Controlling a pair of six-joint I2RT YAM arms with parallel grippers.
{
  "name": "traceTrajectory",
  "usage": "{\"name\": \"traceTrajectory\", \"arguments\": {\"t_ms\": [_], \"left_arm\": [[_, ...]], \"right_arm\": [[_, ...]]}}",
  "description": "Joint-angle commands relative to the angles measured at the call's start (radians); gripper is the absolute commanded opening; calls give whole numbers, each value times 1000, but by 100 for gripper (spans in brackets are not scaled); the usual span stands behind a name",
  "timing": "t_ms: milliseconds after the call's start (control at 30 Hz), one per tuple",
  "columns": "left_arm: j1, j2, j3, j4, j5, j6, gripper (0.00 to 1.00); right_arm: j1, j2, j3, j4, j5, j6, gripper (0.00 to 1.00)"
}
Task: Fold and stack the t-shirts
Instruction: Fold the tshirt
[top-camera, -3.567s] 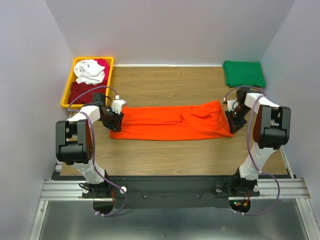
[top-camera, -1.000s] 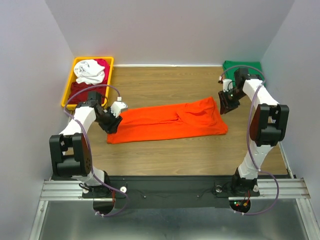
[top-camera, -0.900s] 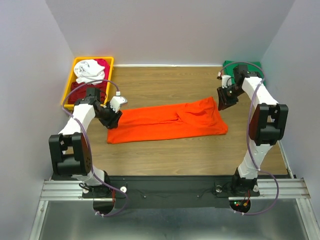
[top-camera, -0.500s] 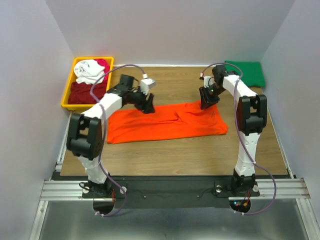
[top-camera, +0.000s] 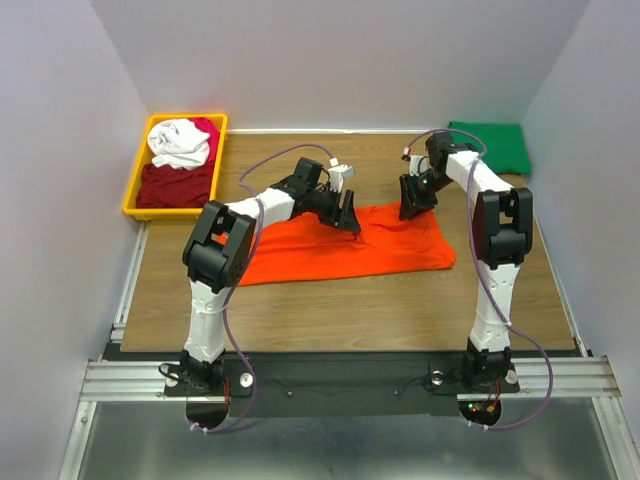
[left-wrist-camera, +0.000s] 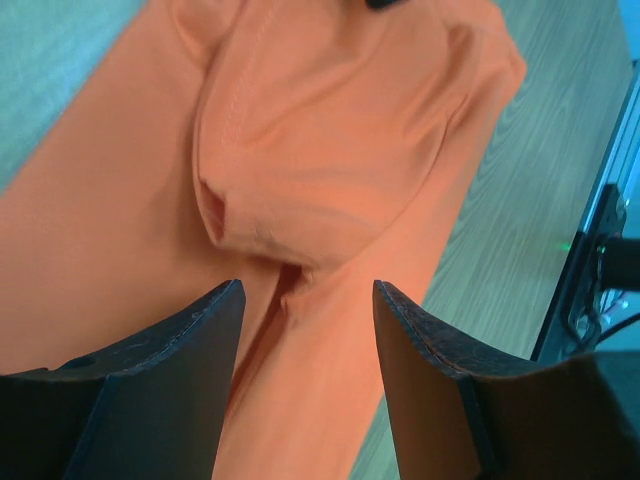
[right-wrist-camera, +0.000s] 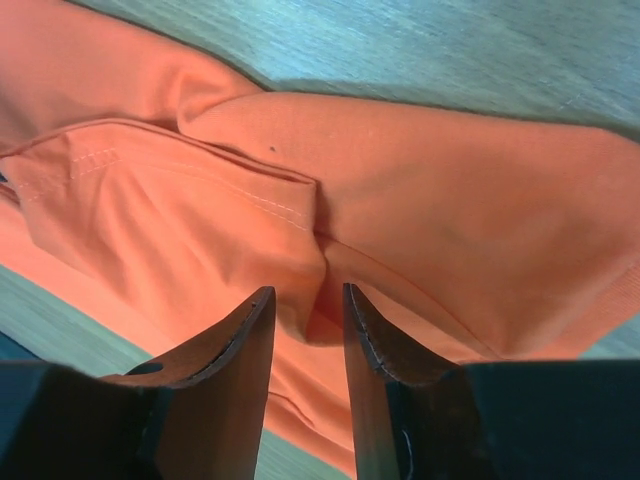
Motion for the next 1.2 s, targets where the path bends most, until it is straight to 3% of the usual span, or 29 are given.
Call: {"name": "traceTrajectory", "arguments": {"t_ms": [0,267,367,467,500,567,800,1167], "left_arm": [[-4,29,73,77,35,-77,62],[-6,103,143,83,35,-102,52],[-6,116,165,86,32,-102,40],[-6,116,174,89,40,-109,21],[-6,114,172,89,45,-109,11],[-3,96,160,100,43,-103,1],[9,20,77,149,28,-91,0],[19,-73,1,165,6,-36,0]], "right_arm": [[-2,17,39,16,-37,20,38],[-2,41,57,18,-43,30,32],[-4,38,64,19,-39,33,25],[-2,25,68,24,-43,34,18],[-2,15,71,22,-43,37,16],[-2,2,76,24,-45,34,14],[-2,-28,85,27,-68,37,1],[-2,-67,74,71,-97,39,1]]}}
